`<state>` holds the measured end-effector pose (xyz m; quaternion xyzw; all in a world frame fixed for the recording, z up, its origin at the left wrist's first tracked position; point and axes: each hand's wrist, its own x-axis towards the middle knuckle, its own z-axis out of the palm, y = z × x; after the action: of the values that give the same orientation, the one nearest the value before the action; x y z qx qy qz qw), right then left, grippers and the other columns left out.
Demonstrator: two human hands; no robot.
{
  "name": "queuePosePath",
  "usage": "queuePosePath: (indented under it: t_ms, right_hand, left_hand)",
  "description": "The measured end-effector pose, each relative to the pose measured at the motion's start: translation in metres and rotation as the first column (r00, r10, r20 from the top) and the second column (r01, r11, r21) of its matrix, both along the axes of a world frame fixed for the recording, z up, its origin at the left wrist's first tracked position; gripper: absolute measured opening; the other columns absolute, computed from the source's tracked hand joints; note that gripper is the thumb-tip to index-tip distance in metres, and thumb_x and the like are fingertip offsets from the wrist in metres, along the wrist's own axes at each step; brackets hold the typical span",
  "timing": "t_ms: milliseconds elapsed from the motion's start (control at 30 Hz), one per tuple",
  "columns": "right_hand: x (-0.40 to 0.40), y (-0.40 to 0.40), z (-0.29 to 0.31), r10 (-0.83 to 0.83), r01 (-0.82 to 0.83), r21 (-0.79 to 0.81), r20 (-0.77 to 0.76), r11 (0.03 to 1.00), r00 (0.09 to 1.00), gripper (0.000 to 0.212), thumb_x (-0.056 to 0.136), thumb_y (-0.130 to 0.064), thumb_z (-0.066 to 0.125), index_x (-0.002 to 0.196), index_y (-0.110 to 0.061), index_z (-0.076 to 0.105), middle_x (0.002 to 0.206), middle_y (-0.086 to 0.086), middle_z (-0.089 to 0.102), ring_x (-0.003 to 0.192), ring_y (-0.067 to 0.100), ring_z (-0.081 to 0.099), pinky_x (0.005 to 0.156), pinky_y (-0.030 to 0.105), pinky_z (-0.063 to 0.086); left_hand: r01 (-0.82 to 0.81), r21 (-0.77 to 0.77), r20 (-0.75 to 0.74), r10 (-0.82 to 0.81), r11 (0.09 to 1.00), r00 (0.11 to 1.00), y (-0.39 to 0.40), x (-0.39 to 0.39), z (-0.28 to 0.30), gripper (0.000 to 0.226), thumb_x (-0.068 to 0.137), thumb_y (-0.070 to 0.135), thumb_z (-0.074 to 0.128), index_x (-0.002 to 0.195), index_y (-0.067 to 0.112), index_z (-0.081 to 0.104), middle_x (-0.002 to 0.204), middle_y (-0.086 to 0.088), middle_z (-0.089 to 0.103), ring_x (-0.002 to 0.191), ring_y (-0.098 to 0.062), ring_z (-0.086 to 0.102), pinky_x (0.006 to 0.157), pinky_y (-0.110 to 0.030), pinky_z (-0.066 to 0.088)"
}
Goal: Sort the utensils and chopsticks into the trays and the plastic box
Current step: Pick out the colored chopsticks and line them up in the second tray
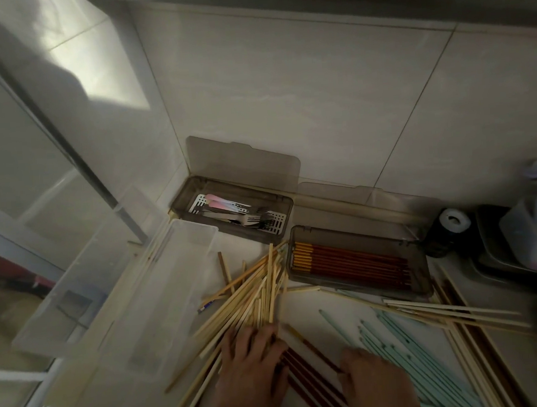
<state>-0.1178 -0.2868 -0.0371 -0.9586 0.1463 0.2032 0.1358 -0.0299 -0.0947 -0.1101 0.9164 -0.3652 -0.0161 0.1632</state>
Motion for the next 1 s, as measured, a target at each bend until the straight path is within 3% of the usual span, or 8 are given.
queuePosePath:
  t_ms: [167,233,300,400,567,700,900,1000]
  right_hand:
    - [0.019,-0.058,0.055,0.025,-0.042,0.203,0.085,0.978,0.996,0.009,0.094,-0.036,0.050,0.086,-0.034,0.046,0.078,-0.014,0.057,0.075,-0.002,0.053,0.063,0.017,0.037]
    - [0.037,-0.081,0.075,-0.037,-0.021,0.259,0.216,0.966,0.976,0.015,0.092,-0.028,0.058,0.081,-0.035,0.051,0.071,-0.012,0.056,0.072,-0.002,0.053,0.061,0.015,0.039]
    - [0.055,-0.101,0.082,-0.064,-0.008,0.189,0.370,0.982,0.927,0.012,0.088,-0.025,0.063,0.082,-0.033,0.056,0.074,-0.014,0.057,0.072,-0.001,0.055,0.060,0.013,0.039]
    - [0.085,-0.119,0.077,0.010,0.002,-0.026,0.460,1.000,0.888,0.004,0.089,-0.026,0.063,0.086,-0.028,0.060,0.082,-0.011,0.058,0.075,0.011,0.055,0.061,0.030,0.046]
    - [0.124,-0.126,0.042,0.168,-0.080,-0.301,0.281,0.950,0.945,0.013,0.096,-0.034,0.051,0.094,-0.030,0.062,0.093,-0.008,0.064,0.083,0.013,0.058,0.061,0.023,0.036]
    - [0.141,-0.122,0.014,0.212,-0.160,-0.318,0.136,0.935,0.968,0.019,0.097,-0.033,0.047,0.093,-0.023,0.063,0.097,-0.003,0.064,0.084,0.015,0.059,0.065,0.026,0.042]
    - [0.148,-0.123,-0.006,0.238,-0.202,-0.345,0.067,0.917,0.969,0.018,0.095,-0.032,0.051,0.093,-0.022,0.065,0.099,-0.002,0.065,0.087,0.017,0.062,0.062,0.024,0.040]
    - [0.149,-0.126,-0.012,0.244,-0.202,-0.360,0.075,0.911,0.967,0.019,0.095,-0.038,0.052,0.085,-0.022,0.058,0.096,-0.001,0.064,0.084,0.017,0.062,0.060,0.024,0.037]
  left_hand:
    - [-0.001,-0.014,0.029,0.002,1.000,1.000,0.000,0.000,-0.002,0.033,0.073,0.048,0.061,0.103,0.036,0.058,0.125,0.010,0.051,0.113,-0.023,0.047,0.105,-0.054,0.027]
    - [0.000,-0.017,0.036,0.000,1.000,0.999,0.000,0.000,-0.002,0.034,0.072,0.048,0.061,0.103,0.035,0.059,0.125,0.010,0.052,0.112,-0.023,0.049,0.105,-0.054,0.027]
    - [0.006,-0.017,0.043,-0.005,1.000,0.999,-0.001,0.000,-0.002,0.035,0.071,0.048,0.062,0.103,0.035,0.058,0.124,0.010,0.052,0.112,-0.023,0.049,0.104,-0.054,0.027]
    - [0.009,-0.014,0.044,-0.008,1.000,0.999,0.000,0.001,-0.003,0.036,0.070,0.049,0.063,0.103,0.035,0.058,0.125,0.010,0.052,0.112,-0.024,0.048,0.104,-0.054,0.028]
    - [0.014,-0.026,0.047,-0.013,1.000,0.999,0.000,0.001,-0.008,0.040,0.068,0.049,0.064,0.106,0.035,0.059,0.128,0.011,0.052,0.113,-0.024,0.049,0.103,-0.055,0.031]
    - [0.015,-0.024,0.065,-0.013,1.000,0.998,0.000,0.002,-0.009,0.042,0.068,0.050,0.063,0.107,0.036,0.061,0.130,0.010,0.052,0.112,-0.024,0.048,0.103,-0.054,0.029]
    - [0.016,-0.062,0.111,-0.009,0.998,0.994,0.000,0.002,-0.008,0.044,0.067,0.049,0.064,0.108,0.034,0.061,0.128,0.008,0.055,0.110,-0.025,0.049,0.100,-0.055,0.033]
    - [0.015,-0.065,0.119,-0.007,0.998,0.993,0.000,0.001,-0.007,0.041,0.068,0.049,0.065,0.107,0.034,0.063,0.127,0.007,0.056,0.109,-0.025,0.049,0.099,-0.055,0.034]
